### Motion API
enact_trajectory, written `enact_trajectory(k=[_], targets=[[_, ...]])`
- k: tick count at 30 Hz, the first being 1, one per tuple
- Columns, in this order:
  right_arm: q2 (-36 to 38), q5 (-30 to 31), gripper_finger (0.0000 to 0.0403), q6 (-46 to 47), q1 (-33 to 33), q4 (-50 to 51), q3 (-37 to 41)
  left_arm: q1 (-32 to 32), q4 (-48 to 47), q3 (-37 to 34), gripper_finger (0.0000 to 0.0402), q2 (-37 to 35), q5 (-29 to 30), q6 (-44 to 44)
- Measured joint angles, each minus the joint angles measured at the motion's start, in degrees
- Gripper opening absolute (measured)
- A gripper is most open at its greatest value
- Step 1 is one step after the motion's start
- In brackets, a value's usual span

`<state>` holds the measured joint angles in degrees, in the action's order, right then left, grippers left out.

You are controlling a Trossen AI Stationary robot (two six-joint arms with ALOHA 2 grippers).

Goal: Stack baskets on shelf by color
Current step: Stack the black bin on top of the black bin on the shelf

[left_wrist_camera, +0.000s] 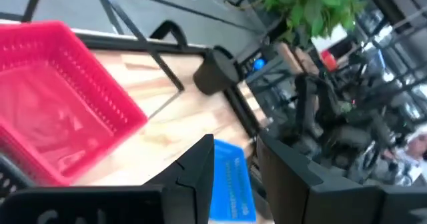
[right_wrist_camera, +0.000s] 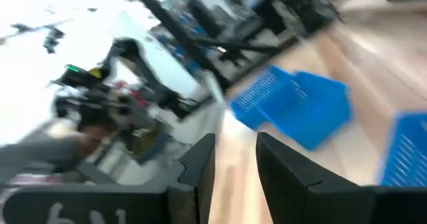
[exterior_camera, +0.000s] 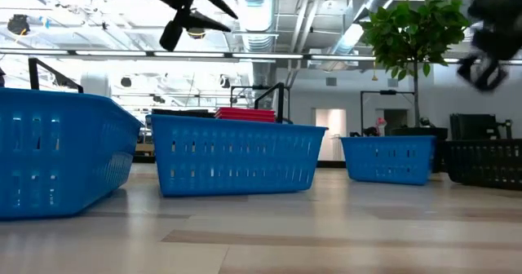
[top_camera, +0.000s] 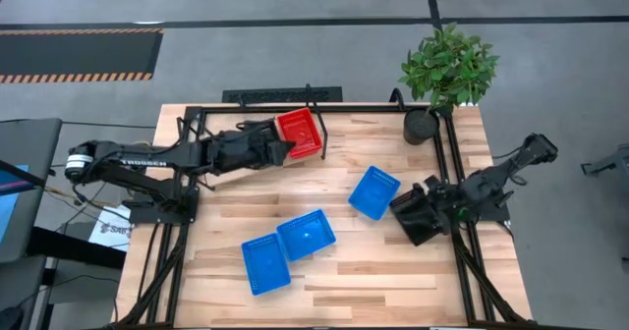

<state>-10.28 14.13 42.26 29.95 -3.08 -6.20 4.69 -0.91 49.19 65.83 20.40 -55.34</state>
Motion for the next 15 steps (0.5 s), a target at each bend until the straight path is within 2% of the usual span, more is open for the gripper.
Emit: enact_trajectory(k=[2, 5, 8, 11, 15], targets=[[-1.04, -0.41, 0.0134, -0.65, 0.02, 1.83, -3.25, -1.34, 0.81, 0.0, 0.01, 0.37, 0.37, 1.34], [-4.02, 0.72, 0.0134, 0.34, -0.61, 12.58, -8.75, -2.87, 0.38, 0.0, 0.01, 0.45, 0.82, 4.32], [-8.79, 3.74, 0.013, 9.03, -1.76, 27.51, -14.15, -3.89, 0.51, 0.0, 0.01, 0.45, 0.89, 6.52], [-15.33, 3.9, 0.0123, 20.33, -3.18, 39.87, -16.88, -4.85, 0.47, 0.0, 0.01, 0.45, 1.05, 8.26], [-23.48, 0.62, 0.0119, 30.84, -4.27, 45.76, -17.22, -5.69, 0.35, 0.0, 0.01, 0.45, 1.05, 9.97]])
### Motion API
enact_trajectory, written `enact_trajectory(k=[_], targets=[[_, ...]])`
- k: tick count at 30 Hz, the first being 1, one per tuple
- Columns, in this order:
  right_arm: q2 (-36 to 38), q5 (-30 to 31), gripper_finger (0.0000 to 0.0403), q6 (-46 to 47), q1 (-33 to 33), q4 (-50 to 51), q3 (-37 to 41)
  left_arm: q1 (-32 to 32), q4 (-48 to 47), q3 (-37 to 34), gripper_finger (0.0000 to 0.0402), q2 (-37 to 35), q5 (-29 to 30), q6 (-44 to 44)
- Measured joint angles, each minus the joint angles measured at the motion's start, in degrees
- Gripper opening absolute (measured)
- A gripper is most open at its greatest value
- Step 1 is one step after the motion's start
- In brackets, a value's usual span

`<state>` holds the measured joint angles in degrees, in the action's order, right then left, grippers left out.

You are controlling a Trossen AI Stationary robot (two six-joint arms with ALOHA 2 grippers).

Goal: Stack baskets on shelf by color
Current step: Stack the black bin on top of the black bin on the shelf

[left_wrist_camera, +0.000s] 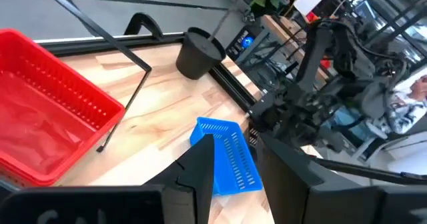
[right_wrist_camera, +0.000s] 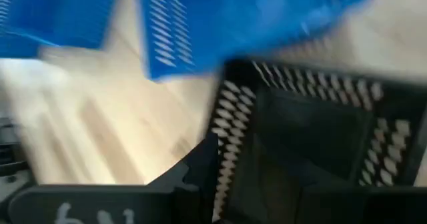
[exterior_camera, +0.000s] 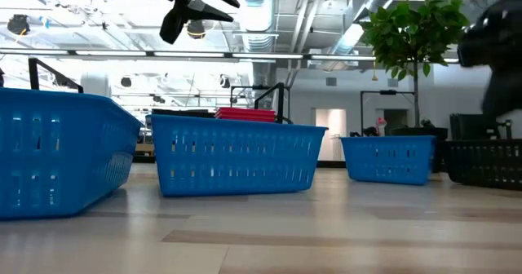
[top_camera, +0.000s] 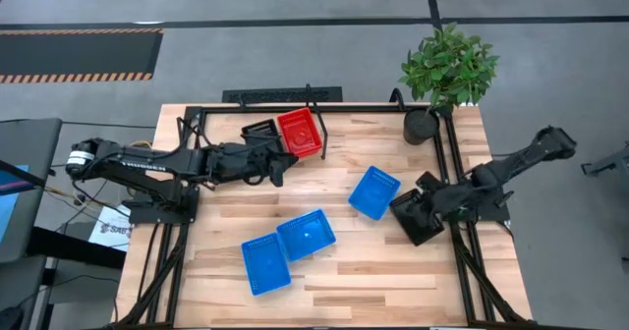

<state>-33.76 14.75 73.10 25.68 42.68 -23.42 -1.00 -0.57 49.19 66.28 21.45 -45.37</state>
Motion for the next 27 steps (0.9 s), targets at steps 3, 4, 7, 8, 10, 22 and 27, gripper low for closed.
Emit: enact_trajectory(k=[3, 4, 7, 8, 10, 22, 27], targets=[[-5.89, -1.63, 0.0119, 3.72, -0.39, -0.17, 0.0, -0.35, -0.01, 0.0, 0.01, 0.0, 0.28, 0.87], [-7.75, -1.6, 0.0119, 4.26, -0.43, -0.67, 0.0, -0.39, 0.03, 0.0, 0.01, 0.0, 0.35, 1.35], [-12.65, -1.58, 0.0119, 6.07, -1.22, -3.69, -0.08, -0.63, -0.2, 0.0, 0.01, 0.0, 0.37, 1.71], [-14.37, -1.58, 0.0119, 6.66, -1.65, -4.86, -0.11, -0.65, -0.29, 0.0, 0.01, 0.11, 0.39, 1.76], [-17.71, -1.63, 0.0119, 6.87, -2.64, -6.81, -0.11, -0.72, -1.06, 0.0, 0.01, 0.2, 0.33, 2.07], [-32.55, -7.27, 0.0118, -7.53, -12.73, -39.18, -0.22, -1.77, -5.15, 0.0, 0.01, 0.22, 0.56, 1.65], [-38.71, -11.18, 0.0118, -15.71, -17.72, -45.16, -3.66, -2.48, -5.18, 0.0, 0.01, 0.22, 2.38, 1.65]])
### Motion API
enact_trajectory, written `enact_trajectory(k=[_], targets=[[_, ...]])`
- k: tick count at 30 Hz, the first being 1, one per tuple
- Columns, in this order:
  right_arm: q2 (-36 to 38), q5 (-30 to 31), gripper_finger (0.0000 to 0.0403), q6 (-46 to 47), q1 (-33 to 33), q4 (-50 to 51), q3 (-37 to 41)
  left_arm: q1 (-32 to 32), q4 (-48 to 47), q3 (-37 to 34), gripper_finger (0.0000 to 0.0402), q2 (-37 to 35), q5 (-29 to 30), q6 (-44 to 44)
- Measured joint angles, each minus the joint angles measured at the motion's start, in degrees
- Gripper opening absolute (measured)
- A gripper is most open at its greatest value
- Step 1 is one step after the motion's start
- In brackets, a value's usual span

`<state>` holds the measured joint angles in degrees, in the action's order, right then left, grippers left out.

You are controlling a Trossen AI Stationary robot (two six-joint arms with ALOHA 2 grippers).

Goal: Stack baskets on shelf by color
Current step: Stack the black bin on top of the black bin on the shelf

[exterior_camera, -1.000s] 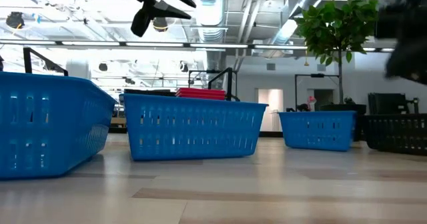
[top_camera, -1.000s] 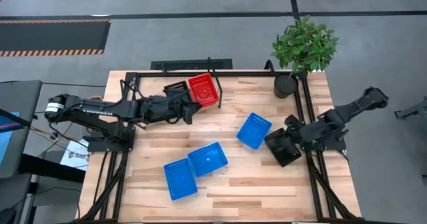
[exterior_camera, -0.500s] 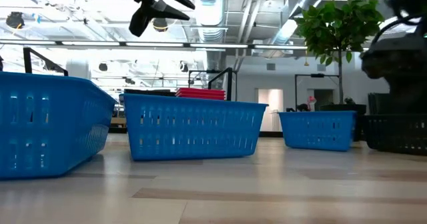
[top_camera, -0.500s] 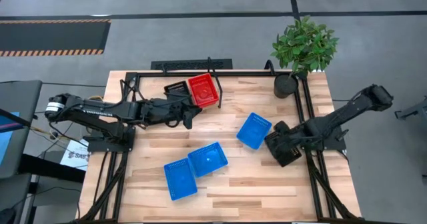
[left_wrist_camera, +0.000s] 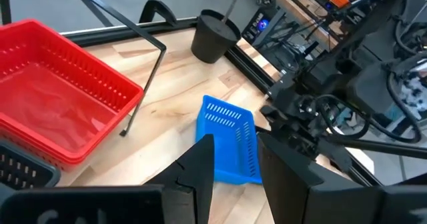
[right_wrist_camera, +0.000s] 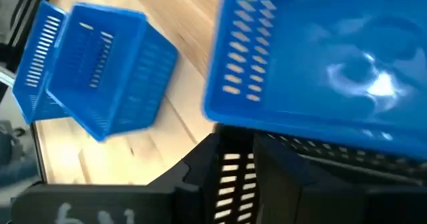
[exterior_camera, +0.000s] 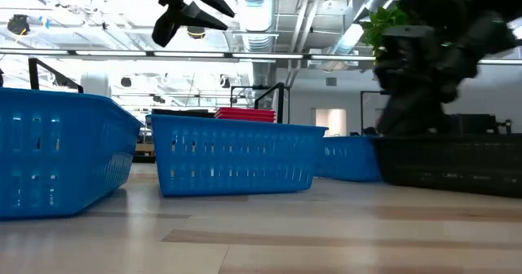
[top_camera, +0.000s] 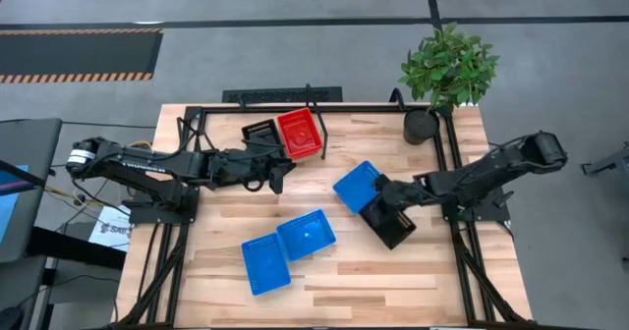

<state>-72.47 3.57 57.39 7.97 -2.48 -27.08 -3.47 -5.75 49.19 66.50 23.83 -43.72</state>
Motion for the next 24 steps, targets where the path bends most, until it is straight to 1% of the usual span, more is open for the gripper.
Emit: enact_trajectory(k=[5, 8, 10, 13, 16, 19, 21, 24], targets=[[-5.69, -5.53, 0.0118, -10.41, -3.37, 0.21, -7.82, -0.83, 0.03, 0.0, 0.01, 0.0, 0.09, -0.01], [-7.89, -7.85, 0.0118, -15.78, -3.61, 4.24, -13.74, -1.47, 0.07, 0.0, 0.01, 0.0, 0.07, -0.07], [-8.58, -8.61, 0.0118, -19.09, -3.54, 12.57, -18.64, -1.88, 0.25, 0.0, 0.01, 0.0, 0.09, -0.09], [-8.54, -8.15, 0.0118, -21.71, -2.45, 28.57, -25.59, -2.5, 1.15, 0.0, 0.01, 0.0, -0.69, -0.07], [-8.07, -4.63, 0.0118, -19.94, -0.06, 44.79, -30.05, -3.25, 2.65, 0.0, 0.01, 0.01, -1.04, 0.92], [-8.03, -1.09, 0.0118, -14.06, 2.9, 56.54, -31.39, -4.16, 3.6, 0.0, 0.0103, 0.27, -0.34, 2.84], [-8.53, 0.52, 0.0118, -9.51, 5.04, 60.1, -30.55, -4.91, 3.53, 0.0, 0.0108, 0.31, 1.33, 3.6], [-10.66, 0.9, 0.0118, -5.5, 8.24, 58.69, -28.55, -5.69, 3.52, 0.0, 0.0123, 0.31, 4.43, 3.66]])
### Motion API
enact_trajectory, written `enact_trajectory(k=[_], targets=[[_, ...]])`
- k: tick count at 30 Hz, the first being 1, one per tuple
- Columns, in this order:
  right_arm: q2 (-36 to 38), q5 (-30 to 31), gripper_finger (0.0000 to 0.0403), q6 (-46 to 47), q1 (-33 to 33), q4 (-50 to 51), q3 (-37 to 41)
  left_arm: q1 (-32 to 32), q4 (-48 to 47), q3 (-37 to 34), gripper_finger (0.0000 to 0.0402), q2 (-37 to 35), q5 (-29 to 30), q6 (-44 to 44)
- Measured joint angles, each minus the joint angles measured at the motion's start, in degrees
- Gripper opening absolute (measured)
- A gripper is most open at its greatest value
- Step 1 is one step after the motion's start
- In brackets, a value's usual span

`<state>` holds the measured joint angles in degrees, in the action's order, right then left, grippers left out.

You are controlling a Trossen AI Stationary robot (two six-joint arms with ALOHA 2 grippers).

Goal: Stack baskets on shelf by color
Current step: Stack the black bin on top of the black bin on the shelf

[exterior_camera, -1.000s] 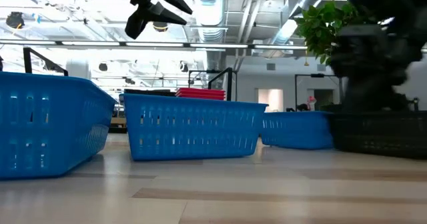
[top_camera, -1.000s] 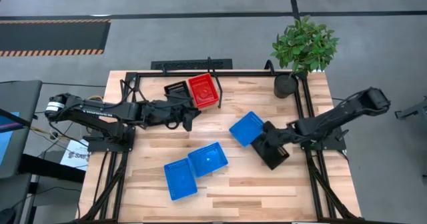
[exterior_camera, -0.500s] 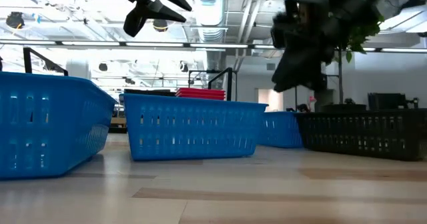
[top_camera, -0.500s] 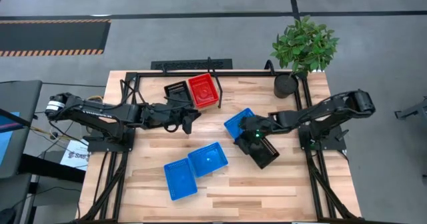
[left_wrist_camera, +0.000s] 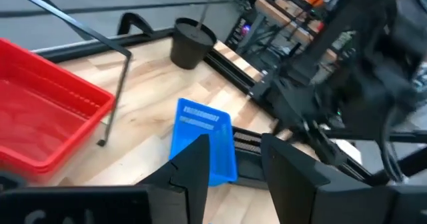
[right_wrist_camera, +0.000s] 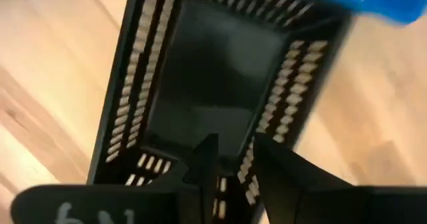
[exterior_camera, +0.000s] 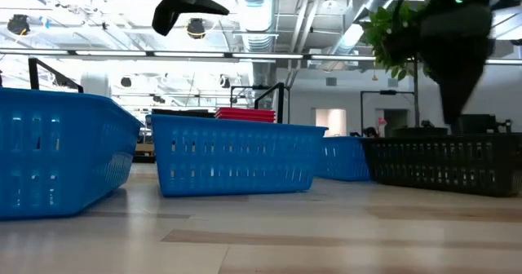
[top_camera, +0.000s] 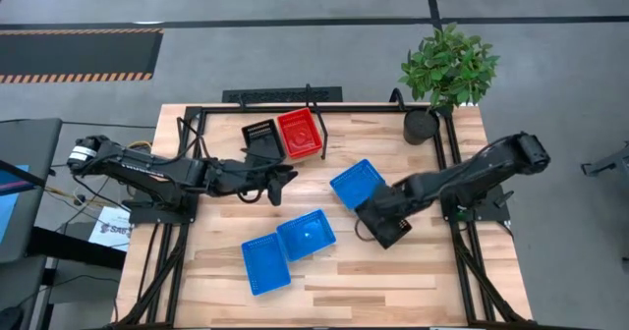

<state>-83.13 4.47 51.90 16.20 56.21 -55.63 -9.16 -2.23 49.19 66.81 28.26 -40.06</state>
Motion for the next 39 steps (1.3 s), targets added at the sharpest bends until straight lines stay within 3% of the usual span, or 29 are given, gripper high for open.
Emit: enact_trajectory(k=[6, 11, 18, 24, 31, 36, 39], targets=[[-7.66, -1.24, 0.0118, 1.16, 3.43, -10.12, 0.32, -0.59, -0.01, 0.0, 0.0154, 0.0, 1.2, -0.03], [-13.28, -4.42, 0.0118, -6.43, 2.48, -21.7, -1.99, -0.59, -0.64, 0.0, 0.0164, 0.0, 0.6, -0.19], [-16.54, -4.3, 0.0118, -19.49, -1.12, -23.59, -10.42, -0.59, -1.51, 0.0, 0.0164, 0.0, -0.67, -1.06], [-11.73, -3.3, 0.0118, -21.96, -2.1, -18.96, -13.59, -0.97, -0.67, 0.08, 0.0164, 0.81, -0.75, -1.08], [-3.25, 3.58, 0.0118, -11.71, 0.53, -6.29, -13.65, -1.83, 3.3, 0.61, 0.0164, 10.56, -2.22, -1.39], [0.71, 9.97, 0.0118, -2.33, 5.48, 2.87, -13.58, -1.84, -1.2, 9.17, 0.0166, 21.7, -7.67, -2.79], [2.3, 12.11, 0.0118, 3.4, 8.66, 7.29, -13.63, -1.86, -9.55, 16.82, 0.0169, 27.88, -8.79, -4.01]])
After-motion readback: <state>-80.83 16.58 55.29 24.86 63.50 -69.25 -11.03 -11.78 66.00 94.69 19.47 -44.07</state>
